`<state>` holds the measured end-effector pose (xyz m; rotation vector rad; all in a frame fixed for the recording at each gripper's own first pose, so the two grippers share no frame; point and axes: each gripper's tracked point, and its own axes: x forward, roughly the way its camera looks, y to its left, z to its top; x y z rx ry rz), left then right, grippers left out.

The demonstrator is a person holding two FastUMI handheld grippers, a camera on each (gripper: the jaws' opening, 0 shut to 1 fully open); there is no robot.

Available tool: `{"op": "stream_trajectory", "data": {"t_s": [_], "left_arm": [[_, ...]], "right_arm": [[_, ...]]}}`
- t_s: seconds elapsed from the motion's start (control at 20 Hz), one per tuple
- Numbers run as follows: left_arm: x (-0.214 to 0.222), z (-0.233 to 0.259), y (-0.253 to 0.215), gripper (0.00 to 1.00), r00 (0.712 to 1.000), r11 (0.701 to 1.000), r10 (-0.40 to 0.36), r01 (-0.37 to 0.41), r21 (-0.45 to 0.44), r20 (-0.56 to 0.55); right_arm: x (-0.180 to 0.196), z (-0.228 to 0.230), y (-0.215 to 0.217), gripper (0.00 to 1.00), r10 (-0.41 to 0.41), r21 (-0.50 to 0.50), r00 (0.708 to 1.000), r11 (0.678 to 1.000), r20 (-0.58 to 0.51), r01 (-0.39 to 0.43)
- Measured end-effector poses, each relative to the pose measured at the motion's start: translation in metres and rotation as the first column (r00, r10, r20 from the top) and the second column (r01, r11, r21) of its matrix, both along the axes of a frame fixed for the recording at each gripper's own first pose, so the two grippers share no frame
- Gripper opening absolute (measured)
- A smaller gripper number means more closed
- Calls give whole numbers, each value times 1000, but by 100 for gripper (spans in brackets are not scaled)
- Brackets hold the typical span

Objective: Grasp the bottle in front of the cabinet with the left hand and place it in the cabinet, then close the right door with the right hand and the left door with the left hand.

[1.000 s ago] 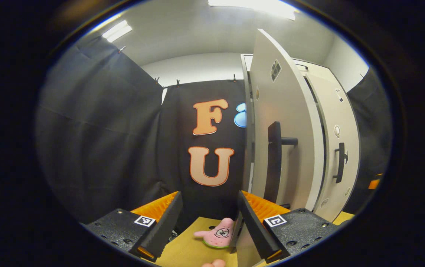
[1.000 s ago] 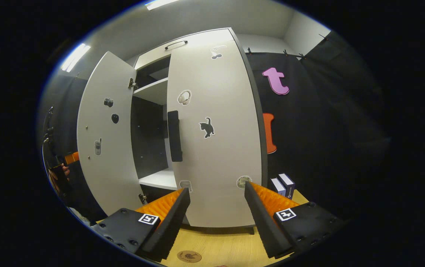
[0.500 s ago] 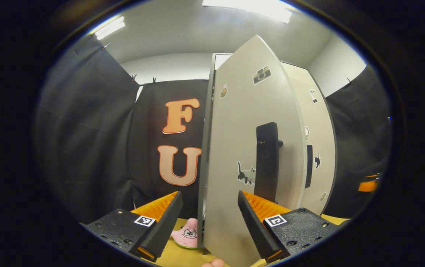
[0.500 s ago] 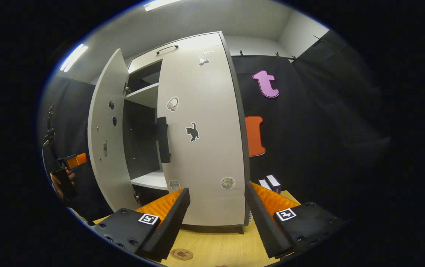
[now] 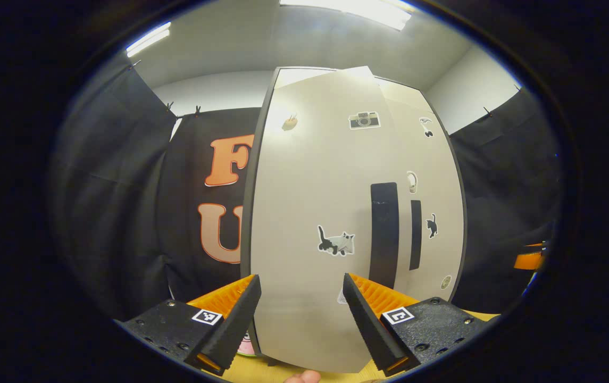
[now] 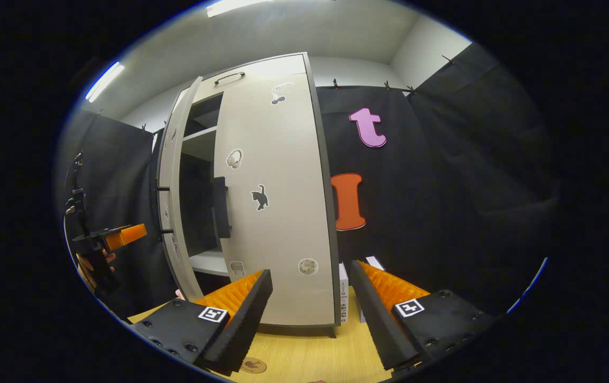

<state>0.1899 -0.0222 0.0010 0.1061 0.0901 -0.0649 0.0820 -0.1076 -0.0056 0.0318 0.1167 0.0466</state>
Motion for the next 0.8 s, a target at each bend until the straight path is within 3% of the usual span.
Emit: {"op": "stream_trajectory", "data": {"t_s": [0.25, 0.8], "left_arm": [[4, -6, -30, 94, 999, 997, -49, 48, -60, -12], [28, -13, -49, 94, 997, 996, -69, 68, -52, -20]], "right_arm": [[-3, 0, -11, 98, -19, -2, 1000, 1000, -1, 19], [-33, 3, -56, 98, -128, -22, 992, 992, 0, 128]]}}
